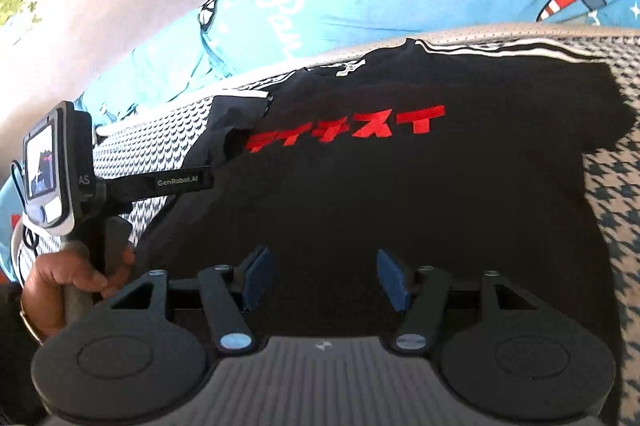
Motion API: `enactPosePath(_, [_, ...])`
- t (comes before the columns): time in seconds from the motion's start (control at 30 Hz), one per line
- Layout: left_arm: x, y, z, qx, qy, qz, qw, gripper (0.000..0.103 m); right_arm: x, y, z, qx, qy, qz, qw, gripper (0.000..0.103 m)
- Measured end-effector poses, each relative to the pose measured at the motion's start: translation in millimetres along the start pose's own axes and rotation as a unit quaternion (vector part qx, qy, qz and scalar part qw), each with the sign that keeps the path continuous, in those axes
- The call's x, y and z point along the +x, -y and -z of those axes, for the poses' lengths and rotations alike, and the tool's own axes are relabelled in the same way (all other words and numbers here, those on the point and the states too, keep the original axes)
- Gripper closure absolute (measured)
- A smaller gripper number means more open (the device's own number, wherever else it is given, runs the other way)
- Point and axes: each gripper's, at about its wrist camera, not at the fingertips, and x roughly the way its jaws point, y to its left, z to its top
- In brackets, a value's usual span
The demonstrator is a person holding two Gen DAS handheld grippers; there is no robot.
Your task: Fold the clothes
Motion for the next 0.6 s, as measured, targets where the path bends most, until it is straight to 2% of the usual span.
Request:
enactPosePath(0.43, [31, 6, -22, 0.021, 0.007, 0.027, 0.9994, 0.0, 51, -1, -26, 0.029, -0.005, -0.02, 0.999, 0.043])
enactPosePath(0.6, [38, 7, -26, 0.043, 0.021, 0.013, 0.9988, 0.0, 58, 3, -25, 0.045, -0.005, -0.025, 0.999, 0.043])
